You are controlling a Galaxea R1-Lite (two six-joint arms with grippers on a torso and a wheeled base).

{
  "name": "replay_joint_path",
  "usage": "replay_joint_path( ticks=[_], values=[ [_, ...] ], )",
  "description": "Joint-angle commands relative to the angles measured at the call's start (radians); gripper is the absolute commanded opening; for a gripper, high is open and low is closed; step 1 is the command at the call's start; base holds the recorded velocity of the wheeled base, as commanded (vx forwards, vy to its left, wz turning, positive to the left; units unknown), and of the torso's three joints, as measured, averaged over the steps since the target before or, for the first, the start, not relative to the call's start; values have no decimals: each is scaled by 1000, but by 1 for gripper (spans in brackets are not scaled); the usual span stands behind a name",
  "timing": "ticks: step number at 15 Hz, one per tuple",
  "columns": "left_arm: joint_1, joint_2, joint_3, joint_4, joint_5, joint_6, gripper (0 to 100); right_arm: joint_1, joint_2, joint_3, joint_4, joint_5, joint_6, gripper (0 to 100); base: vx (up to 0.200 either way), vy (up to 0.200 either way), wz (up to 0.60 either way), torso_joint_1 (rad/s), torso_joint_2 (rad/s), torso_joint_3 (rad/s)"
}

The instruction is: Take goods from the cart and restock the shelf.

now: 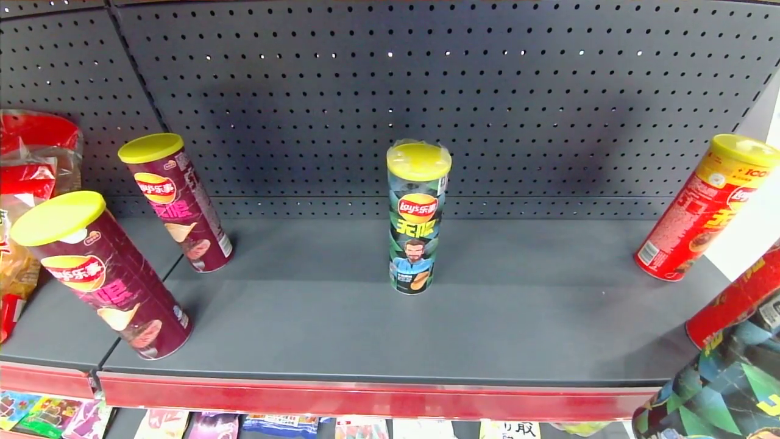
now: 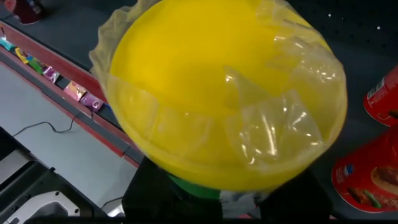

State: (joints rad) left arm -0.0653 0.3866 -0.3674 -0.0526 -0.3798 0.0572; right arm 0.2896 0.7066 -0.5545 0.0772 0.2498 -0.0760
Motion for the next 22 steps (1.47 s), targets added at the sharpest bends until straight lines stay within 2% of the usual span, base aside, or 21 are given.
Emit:
replay_joint_path(
  ticks=[1, 2, 3, 5, 7, 9, 12, 14, 16, 17, 19, 22],
  values=[
    [-97, 347, -119, -13, -208, 79, 100, 2, 17, -2, 1, 0, 1, 0, 0, 0, 0, 0, 0, 0],
    [-125, 422, -130, -30, -220, 113, 100, 2, 21, -7, -1, 0, -1, 0, 0, 0, 0, 0, 0, 0],
    [-149, 486, -148, -55, -225, 119, 100, 2, 24, -7, -7, 0, -1, 0, 0, 0, 0, 0, 0, 0],
    [-254, 673, -243, -82, -228, 119, 100, 2, 36, -13, -13, -1, -1, 0, 0, 0, 0, 0, 0, 0],
    [-284, 839, -343, -110, -251, 122, 100, 0, 48, -16, -13, -3, -1, 0, 0, 0, 0, 0, 0, 0],
    [-287, 973, -416, -191, -284, 128, 100, 0, 48, -16, -13, -6, -1, 0, 0, 0, 0, 0, 0, 0],
    [-315, 1115, -496, -259, -289, 130, 100, 0, 42, -9, -13, -7, -1, 0, 0, 0, 0, 0, 0, 0],
    [-366, 1193, -584, -267, -287, 130, 100, -1, 39, -10, -13, -7, -13, 0, 0, 0, 0, 0, 0, 0],
    [-390, 1258, -659, -267, -289, 131, 100, -3, 45, -15, -13, -7, -13, 0, 0, 0, 0, 0, 0, 0],
    [-395, 1270, -671, -267, -289, 133, 100, -3, 48, -16, -14, -7, -13, 0, 0, 0, 0, 0, 0, 0],
    [-395, 1321, -716, -267, -289, 161, 100, -3, 48, -15, -14, -7, -13, 0, 0, 0, 0, 0, 0, 0],
    [-404, 1371, -757, -267, -286, 165, 100, -4, 39, -2, -13, -9, -13, 0, 0, 0, 0, 0, 0, 0]
  ],
)
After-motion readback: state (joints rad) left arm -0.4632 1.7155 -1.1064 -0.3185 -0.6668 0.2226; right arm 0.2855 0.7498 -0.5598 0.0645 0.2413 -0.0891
